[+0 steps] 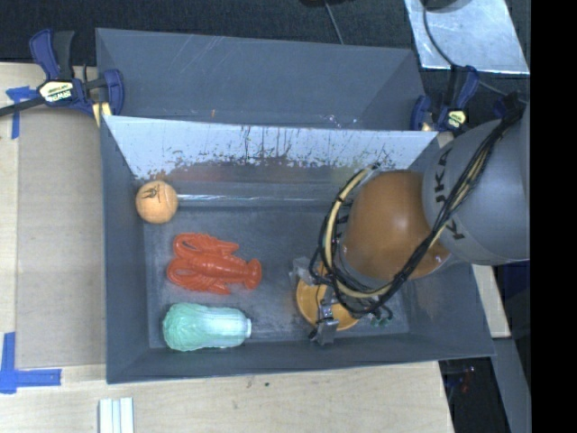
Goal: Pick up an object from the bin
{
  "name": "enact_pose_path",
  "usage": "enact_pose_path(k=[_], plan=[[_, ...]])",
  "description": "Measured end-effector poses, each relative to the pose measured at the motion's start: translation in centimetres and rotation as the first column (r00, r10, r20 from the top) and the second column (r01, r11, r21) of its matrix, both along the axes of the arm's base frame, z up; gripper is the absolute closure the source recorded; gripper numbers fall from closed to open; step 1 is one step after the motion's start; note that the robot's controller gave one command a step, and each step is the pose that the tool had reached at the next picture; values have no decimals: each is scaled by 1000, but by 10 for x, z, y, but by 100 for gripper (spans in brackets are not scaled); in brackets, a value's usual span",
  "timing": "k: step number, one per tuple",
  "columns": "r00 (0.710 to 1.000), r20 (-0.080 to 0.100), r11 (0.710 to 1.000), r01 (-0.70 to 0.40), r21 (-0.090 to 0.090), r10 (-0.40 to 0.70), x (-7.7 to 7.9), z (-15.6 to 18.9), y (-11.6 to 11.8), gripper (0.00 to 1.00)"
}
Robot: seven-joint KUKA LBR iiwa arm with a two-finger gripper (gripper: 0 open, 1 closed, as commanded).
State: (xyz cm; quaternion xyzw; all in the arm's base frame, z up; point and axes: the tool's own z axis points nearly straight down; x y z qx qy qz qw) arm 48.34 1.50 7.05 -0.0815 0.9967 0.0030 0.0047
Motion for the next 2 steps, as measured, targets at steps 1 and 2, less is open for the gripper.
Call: enact_pose_path(k=[1,2], plan=[[1000,3,1000,0,0,0,1,0,0,0],[1000,1,1000,0,0,0,0,0,0,100]])
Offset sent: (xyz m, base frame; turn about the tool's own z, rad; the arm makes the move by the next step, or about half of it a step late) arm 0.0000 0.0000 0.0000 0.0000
